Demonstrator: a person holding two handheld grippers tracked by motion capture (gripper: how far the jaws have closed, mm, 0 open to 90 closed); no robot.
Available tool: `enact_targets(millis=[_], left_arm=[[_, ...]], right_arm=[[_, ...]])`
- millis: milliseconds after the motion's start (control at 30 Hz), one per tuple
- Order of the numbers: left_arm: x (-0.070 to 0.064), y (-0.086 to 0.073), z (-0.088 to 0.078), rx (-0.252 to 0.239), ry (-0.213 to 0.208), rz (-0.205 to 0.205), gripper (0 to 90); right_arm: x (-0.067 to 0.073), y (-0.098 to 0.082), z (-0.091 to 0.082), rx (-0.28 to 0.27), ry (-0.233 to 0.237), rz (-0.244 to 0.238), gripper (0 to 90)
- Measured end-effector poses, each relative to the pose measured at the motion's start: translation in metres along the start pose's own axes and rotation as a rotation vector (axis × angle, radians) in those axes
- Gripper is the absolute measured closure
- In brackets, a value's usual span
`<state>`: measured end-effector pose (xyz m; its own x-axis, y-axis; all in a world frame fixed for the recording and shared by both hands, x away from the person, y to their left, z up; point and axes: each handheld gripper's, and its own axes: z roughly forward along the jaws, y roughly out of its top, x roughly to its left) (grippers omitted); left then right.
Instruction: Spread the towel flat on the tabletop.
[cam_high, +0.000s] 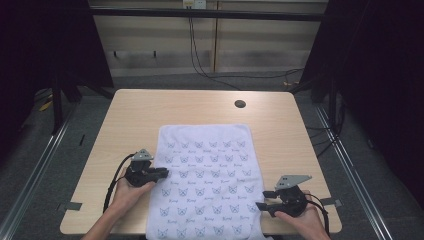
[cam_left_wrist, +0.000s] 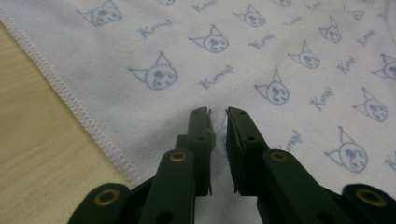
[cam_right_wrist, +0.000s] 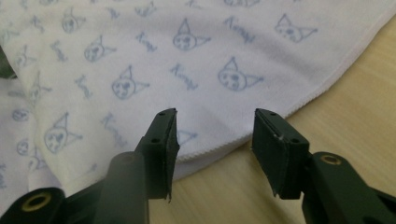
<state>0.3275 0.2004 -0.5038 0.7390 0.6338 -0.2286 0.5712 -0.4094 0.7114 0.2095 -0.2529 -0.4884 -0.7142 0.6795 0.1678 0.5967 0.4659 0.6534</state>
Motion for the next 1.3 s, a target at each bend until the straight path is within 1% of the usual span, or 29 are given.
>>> enact_targets(millis=[33,67,133,200,233,267,300,333,367,400,433,467,500,533,633,667,767,800,833,867,900,967,1000,1033,1067,1133,1200,1233,1300], left_arm=[[0.001,0.0,0.0,-0.001,-0.002,0.0,81.3],[0.001,0.0,0.0,-0.002,0.001,0.0,83.8],[0.001,0.0,0.0,0.002,0.005,0.009,84.7],[0.001,0.0,0.0,0.001,0.003,0.005,84.8],[0.002,0.0,0.0,0.001,-0.001,0.003,84.8],[0.002,0.0,0.0,0.001,-0.001,0.003,84.7],[0.001,0.0,0.001,-0.005,-0.012,0.005,84.2],[0.001,0.0,0.001,-0.005,-0.012,0.005,83.1],[0.0,0.0,0.001,-0.002,-0.037,0.004,83.1],[-0.007,0.0,0.003,0.015,-0.041,0.039,83.9],[-0.007,0.0,0.003,0.015,-0.041,0.039,86.4],[-0.011,0.0,0.003,0.022,-0.043,0.062,89.1],[-0.019,-0.001,0.003,0.036,-0.033,0.094,89.1],[-0.027,-0.003,0.001,0.051,-0.051,0.12,90.0],[-0.031,-0.008,-0.002,0.061,-0.094,0.089,90.0],[-0.031,-0.008,-0.002,0.061,-0.094,0.089,90.0],[-0.032,-0.009,-0.004,0.061,-0.104,0.08,90.0],[-0.03,-0.007,-0.006,0.038,-0.108,0.058,88.9],[-0.03,-0.007,-0.006,0.038,-0.108,0.058,85.5],[-0.028,-0.004,-0.006,0.021,-0.099,0.046,85.5],[-0.02,0.004,-0.005,-0.003,-0.078,0.025,79.9],[-0.016,0.007,-0.003,-0.012,-0.066,0.017,78.5],[-0.013,0.01,-0.001,-0.025,-0.056,0.007,78.5],[-0.005,0.016,0.005,-0.022,-0.022,-0.01,76.8],[-0.005,0.016,0.005,-0.022,-0.022,-0.01,74.9],[0.001,0.02,0.01,-0.029,-0.002,-0.01,73.4],[0.008,0.022,0.015,-0.037,0.013,-0.029,71.5],[0.011,0.022,0.016,-0.045,0.001,-0.051,70.0],[0.011,0.022,0.017,-0.048,-0.002,-0.044,69.6]], right_arm=[[0.0,0.0,0.0,0.0,0.0,0.0,48.5],[0.002,-0.001,0.004,0.023,-0.036,-0.015,61.1],[0.004,-0.002,0.002,0.037,-0.045,-0.052,77.1],[0.002,-0.007,-0.004,0.029,-0.049,-0.032,86.7],[0.0,-0.01,-0.008,0.029,-0.052,-0.021,88.3],[0.0,-0.01,-0.008,0.029,-0.052,-0.021,88.3],[-0.004,-0.017,-0.018,0.016,-0.06,0.023,88.8],[-0.004,-0.017,-0.018,0.016,-0.06,0.023,88.8],[-0.006,-0.02,-0.023,0.002,-0.05,0.029,88.9],[-0.003,-0.025,-0.031,0.0,-0.042,0.031,89.0],[-0.003,-0.025,-0.031,0.0,-0.042,0.031,89.0],[0.002,-0.03,-0.036,0.001,-0.012,0.021,88.8],[0.002,-0.03,-0.036,0.001,-0.012,0.021,88.8],[0.007,-0.033,-0.041,-0.022,0.013,0.012,80.9],[0.003,-0.027,-0.044,-0.088,-0.034,0.045,60.6],[0.003,-0.027,-0.044,-0.088,-0.034,0.045,60.6],[-0.013,-0.005,-0.033,-0.111,-0.048,0.06,59.0],[-0.019,0.004,-0.026,-0.116,-0.045,0.053,59.1],[-0.019,0.004,-0.026,-0.116,-0.045,0.053,59.1],[-0.022,0.011,-0.021,-0.113,-0.051,0.048,59.0],[-0.031,0.033,-0.005,-0.106,-0.06,0.017,58.5],[-0.041,0.052,0.01,-0.106,-0.049,0.012,58.9],[-0.041,0.052,0.01,-0.106,-0.049,0.012,58.9],[-0.048,0.066,0.025,-0.1,-0.051,0.018,58.9],[-0.048,0.066,0.025,-0.1,-0.051,0.018,58.9],[-0.056,0.078,0.043,-0.068,-0.057,0.006,58.7],[-0.062,0.085,0.062,-0.041,-0.049,0.007,57.7],[-0.065,0.085,0.075,-0.028,-0.066,0.002,55.4],[-0.064,0.085,0.076,-0.039,-0.068,0.004,55.5]])
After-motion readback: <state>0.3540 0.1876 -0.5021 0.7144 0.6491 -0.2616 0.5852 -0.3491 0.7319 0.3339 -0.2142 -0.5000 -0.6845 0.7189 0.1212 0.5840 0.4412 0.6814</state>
